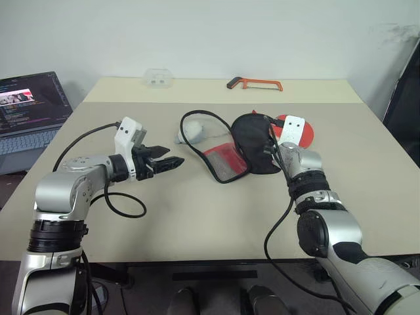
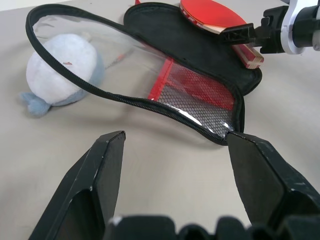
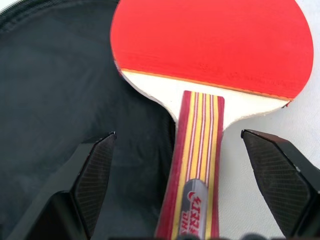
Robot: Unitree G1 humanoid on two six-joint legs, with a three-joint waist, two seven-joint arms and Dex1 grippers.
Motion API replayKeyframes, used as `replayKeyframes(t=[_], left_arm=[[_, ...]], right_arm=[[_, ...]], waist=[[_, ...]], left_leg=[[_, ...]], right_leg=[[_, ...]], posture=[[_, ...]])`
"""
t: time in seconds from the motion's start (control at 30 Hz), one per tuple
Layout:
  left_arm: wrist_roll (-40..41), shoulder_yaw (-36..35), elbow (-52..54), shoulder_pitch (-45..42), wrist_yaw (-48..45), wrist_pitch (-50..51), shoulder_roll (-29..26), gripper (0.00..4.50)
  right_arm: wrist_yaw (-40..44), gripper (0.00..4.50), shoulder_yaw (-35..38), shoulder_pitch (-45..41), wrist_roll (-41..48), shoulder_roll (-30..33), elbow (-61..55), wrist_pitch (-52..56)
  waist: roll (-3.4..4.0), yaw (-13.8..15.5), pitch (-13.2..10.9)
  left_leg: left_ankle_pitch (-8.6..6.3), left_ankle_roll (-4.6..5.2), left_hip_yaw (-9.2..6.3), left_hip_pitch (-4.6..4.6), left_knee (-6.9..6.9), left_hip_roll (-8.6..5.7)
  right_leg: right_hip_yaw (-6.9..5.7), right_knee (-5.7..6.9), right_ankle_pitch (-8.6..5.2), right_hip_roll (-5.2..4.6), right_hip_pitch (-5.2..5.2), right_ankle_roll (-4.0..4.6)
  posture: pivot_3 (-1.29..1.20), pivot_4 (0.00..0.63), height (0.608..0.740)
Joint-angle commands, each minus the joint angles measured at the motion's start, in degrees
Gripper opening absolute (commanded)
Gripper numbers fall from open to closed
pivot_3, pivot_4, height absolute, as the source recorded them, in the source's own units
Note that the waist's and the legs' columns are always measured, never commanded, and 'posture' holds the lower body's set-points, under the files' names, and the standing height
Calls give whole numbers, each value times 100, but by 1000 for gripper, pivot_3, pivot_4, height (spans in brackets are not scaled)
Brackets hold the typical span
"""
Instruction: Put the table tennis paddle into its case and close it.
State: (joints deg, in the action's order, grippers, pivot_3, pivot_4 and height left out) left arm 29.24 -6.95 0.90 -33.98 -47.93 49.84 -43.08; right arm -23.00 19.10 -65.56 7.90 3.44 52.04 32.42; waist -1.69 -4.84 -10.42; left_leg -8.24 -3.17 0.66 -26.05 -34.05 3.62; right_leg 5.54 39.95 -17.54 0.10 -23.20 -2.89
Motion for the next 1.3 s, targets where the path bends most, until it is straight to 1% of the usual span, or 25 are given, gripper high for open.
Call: replayKeyframes(t=[0.03,0.17,0.27,0.33,0.37,0.5,0.53,0.87,1.1,1.23,1.3], left_arm=[[138,-171,327,3,58,30,-13,3488],[161,-197,417,37,97,92,1,3488],[197,-207,488,55,140,142,11,3488],[214,-213,503,65,155,150,-1,3488],[225,-215,507,70,161,151,-8,3488],[254,-224,556,91,195,179,-24,3488],[262,-230,568,96,202,186,-25,3488],[314,-269,610,150,257,209,-104,3488],[292,-265,543,137,232,174,-158,3488],[278,-241,508,119,215,151,-155,3488],[272,-221,490,106,210,140,-139,3488]], right_arm=[[-48,4475,-46,-218,-72,140,473,-535],[-145,4475,-64,-267,-100,227,976,-939],[-186,3924,-89,-322,-119,276,1258,-1212],[-201,3309,-108,-365,-126,290,1395,-1360],[-210,2878,-113,-384,-123,293,1446,-1415],[-210,1527,-149,-483,-128,305,1605,-1568],[-209,1271,-154,-513,-125,308,1627,-1592],[-239,1238,-126,-718,-54,368,1563,-1617],[-180,1238,-187,-938,-36,442,1195,-1481],[94,1238,-239,-993,26,344,978,-1248],[394,1238,-338,-972,38,177,875,-1072]], waist=[[0,-1,0],[0,-3,0],[-1,-5,0],[-1,-6,0],[-1,-7,0],[-1,8,0],[-1,9,0],[0,7,0],[0,2,0],[0,3,0],[0,-3,0]], left_leg=[[0,0,0,0,0,0],[0,0,0,0,0,0],[1,-1,-2,1,-1,0],[3,-4,-3,1,-3,-1],[4,-5,-3,2,-4,-1],[5,-7,-6,1,-4,-3],[5,-7,-6,1,-4,-3],[5,-7,-5,1,-3,-3],[4,-7,-4,1,-2,-2],[5,-7,-4,1,-1,-2],[4,-7,-4,1,-1,-2]], right_leg=[[0,0,0,0,0,0],[0,0,0,0,0,0],[0,2,0,0,3,0],[0,2,1,0,4,-1],[0,2,1,-1,5,-1],[-3,2,2,-1,6,-2],[-2,2,2,-1,6,-2],[-2,1,1,-2,6,-1],[-2,1,1,-1,4,-1],[-2,2,1,-1,3,-1],[-2,2,1,-1,3,-1]], posture=[[0,150,740],[0,150,740],[0,150,740],[0,150,740],[0,150,740],[0,150,740],[0,150,740],[0,150,740],[0,150,740],[0,150,740],[0,150,740]])
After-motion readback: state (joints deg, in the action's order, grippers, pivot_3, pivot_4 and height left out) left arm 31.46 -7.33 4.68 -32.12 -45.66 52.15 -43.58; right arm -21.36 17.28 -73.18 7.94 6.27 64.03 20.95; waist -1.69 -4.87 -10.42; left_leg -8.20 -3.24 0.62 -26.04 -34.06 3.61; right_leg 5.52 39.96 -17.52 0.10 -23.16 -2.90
